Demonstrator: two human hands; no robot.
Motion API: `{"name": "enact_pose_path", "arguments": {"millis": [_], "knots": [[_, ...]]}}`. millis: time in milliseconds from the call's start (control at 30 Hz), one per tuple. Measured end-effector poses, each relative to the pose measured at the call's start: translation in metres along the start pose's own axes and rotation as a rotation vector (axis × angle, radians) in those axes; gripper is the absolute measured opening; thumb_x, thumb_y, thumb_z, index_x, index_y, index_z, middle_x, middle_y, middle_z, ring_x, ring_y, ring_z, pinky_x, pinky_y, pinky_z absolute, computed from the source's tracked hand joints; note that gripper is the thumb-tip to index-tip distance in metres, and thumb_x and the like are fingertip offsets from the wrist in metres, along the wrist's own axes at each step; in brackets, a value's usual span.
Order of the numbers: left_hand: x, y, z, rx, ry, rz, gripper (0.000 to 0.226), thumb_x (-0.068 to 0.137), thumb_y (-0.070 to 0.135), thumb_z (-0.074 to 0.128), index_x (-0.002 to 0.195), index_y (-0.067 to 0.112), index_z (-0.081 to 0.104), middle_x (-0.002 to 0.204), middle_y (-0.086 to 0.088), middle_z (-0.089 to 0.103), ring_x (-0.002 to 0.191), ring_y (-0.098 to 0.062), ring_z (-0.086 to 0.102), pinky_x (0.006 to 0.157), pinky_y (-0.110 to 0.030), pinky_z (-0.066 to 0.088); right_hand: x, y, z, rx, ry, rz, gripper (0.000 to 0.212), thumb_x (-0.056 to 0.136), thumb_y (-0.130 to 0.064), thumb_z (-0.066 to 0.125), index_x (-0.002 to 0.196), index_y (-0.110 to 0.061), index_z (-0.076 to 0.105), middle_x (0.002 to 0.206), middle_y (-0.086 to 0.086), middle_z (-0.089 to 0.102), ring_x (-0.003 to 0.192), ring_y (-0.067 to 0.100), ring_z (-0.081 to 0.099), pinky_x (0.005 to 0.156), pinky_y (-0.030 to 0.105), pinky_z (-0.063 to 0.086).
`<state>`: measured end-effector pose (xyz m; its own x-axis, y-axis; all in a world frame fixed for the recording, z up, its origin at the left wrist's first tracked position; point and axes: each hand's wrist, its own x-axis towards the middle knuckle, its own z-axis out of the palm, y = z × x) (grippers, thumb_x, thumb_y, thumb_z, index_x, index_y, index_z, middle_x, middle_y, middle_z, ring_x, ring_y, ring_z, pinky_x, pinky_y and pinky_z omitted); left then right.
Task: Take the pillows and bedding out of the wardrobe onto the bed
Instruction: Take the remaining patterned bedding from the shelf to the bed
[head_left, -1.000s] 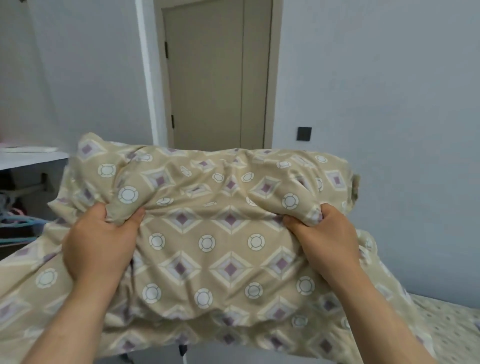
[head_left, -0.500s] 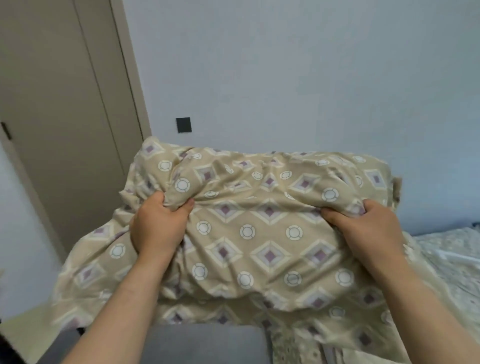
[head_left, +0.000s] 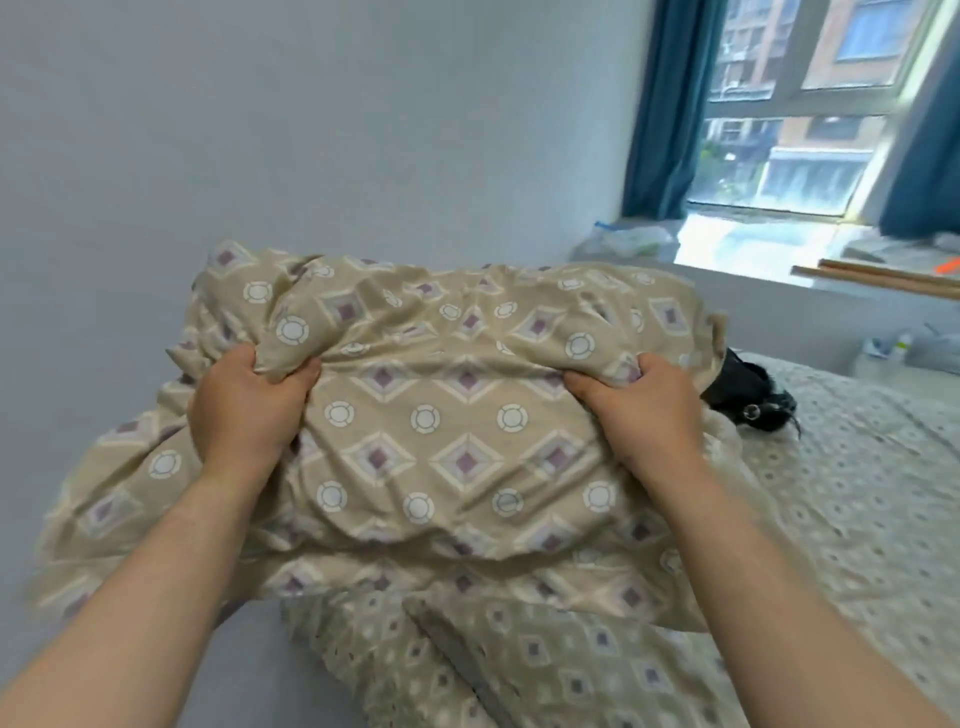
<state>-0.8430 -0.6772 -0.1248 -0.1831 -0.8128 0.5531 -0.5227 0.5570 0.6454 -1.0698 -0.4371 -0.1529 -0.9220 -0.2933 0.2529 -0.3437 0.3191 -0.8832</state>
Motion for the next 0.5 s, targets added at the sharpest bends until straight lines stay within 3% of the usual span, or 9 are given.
{"name": "enact_pose_path", "arguments": {"millis": [133, 233, 400, 500], "knots": [[0.032, -0.013, 0.114, -0.097, -0.236, 0.025, 0.042, 0.063, 0.057, 0.061, 0.073, 0.017, 0.055, 0.076, -0.008, 0.063, 0.076, -0.035, 0.059, 0.066, -0.043, 0.048, 0.019, 0.047, 0.022, -0.105, 0.166, 0.166, 0.057, 0.047, -0.072, 0.069, 0.069, -0.022, 0.054, 0.067, -0.009, 0.062, 0.064, 0.015, 0.058, 0.057, 0.034, 0.046], [0.029, -0.018, 0.181, -0.14, -0.386, 0.03, 0.041, 0.065, 0.057, 0.061, 0.074, 0.018, 0.054, 0.078, -0.008, 0.064, 0.076, -0.034, 0.059, 0.067, -0.043, 0.049, 0.02, 0.081, 0.025, -0.166, 0.253, 0.273, 0.057, 0.047, -0.072, 0.069, 0.069, -0.021, 0.055, 0.068, -0.008, 0.063, 0.063, 0.015, 0.059, 0.057, 0.033, 0.047], [-0.018, -0.022, 0.271, -0.158, -0.613, 0.086, 0.04, 0.069, 0.056, 0.063, 0.071, 0.018, 0.053, 0.068, 0.001, 0.057, 0.067, -0.029, 0.054, 0.059, -0.037, 0.043, -0.001, 0.148, 0.01, -0.291, 0.374, 0.446, 0.057, 0.049, -0.072, 0.069, 0.073, -0.021, 0.057, 0.07, -0.007, 0.064, 0.064, 0.014, 0.059, 0.061, 0.035, 0.05], [-0.064, -0.028, 0.31, -0.134, -0.73, 0.112, 0.044, 0.069, 0.058, 0.061, 0.071, 0.014, 0.054, 0.066, -0.003, 0.057, 0.065, -0.03, 0.053, 0.059, -0.04, 0.047, -0.028, 0.19, -0.002, -0.346, 0.412, 0.543, 0.057, 0.05, -0.073, 0.069, 0.076, -0.023, 0.059, 0.074, -0.01, 0.065, 0.067, 0.012, 0.059, 0.059, 0.032, 0.046]]}}
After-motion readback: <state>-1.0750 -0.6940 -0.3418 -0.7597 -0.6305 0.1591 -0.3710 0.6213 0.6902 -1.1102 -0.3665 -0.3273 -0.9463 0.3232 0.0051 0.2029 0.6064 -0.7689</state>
